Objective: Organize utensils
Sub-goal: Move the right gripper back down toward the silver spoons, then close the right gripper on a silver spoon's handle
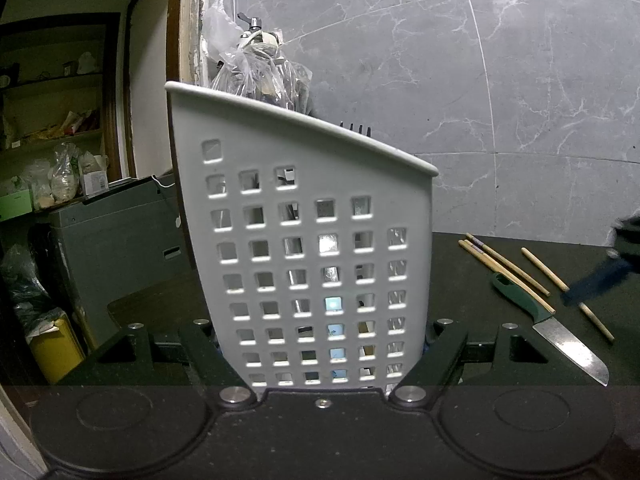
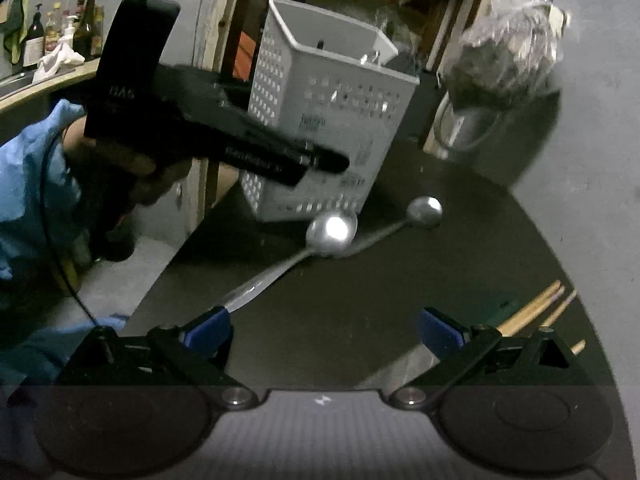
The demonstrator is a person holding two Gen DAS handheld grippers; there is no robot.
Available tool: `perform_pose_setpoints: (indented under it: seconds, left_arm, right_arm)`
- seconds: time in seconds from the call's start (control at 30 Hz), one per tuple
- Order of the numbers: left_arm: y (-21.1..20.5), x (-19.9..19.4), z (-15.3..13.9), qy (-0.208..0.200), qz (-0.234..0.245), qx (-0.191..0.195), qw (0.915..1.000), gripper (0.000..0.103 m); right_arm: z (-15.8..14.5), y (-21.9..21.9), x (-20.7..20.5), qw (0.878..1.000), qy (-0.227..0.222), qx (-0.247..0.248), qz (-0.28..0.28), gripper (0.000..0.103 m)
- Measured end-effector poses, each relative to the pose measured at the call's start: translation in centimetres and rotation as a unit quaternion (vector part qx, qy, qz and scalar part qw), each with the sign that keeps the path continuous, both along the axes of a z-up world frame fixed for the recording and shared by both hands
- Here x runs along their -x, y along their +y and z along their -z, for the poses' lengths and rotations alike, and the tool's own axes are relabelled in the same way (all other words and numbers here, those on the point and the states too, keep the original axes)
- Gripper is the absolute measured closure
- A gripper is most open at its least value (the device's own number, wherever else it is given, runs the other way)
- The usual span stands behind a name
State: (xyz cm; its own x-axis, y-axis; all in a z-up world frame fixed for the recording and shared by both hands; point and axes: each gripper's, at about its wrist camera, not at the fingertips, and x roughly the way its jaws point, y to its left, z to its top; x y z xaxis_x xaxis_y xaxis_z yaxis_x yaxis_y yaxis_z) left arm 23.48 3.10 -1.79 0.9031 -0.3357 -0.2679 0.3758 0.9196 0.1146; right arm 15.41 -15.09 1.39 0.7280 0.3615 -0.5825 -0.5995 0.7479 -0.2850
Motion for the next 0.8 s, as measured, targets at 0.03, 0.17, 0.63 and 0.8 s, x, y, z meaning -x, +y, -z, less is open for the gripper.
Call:
perform_pose_setpoints:
  seconds: [0.03,0.17,0.63,0.8]
  left_arm:
    - [0.0,0.0,0.0,0.0,0.0,0.0,1.0,0.026]
    - [0.1,-0.1,0.1,-0.001,0.001,0.0,1.0,0.026]
    - [-0.1,0.1,0.1,0.0,0.003,-0.003,1.0,0.026]
    - [-0.1,0.2,0.1,-0.001,0.003,-0.003,1.0,0.026]
  right_arm:
    - [-0.1,0.1,-0.4,1.0,-0.005,-0.001,0.0,0.001]
    - [-0.9,-0.3,-3.3,1.0,-0.004,-0.024,-0.006,0.001]
    - [-1.5,0.3,-11.5,0.979,0.072,-0.069,-0.176,0.022]
    - [-0.6,1.2,-12.3,0.977,0.099,-0.047,-0.185,0.048]
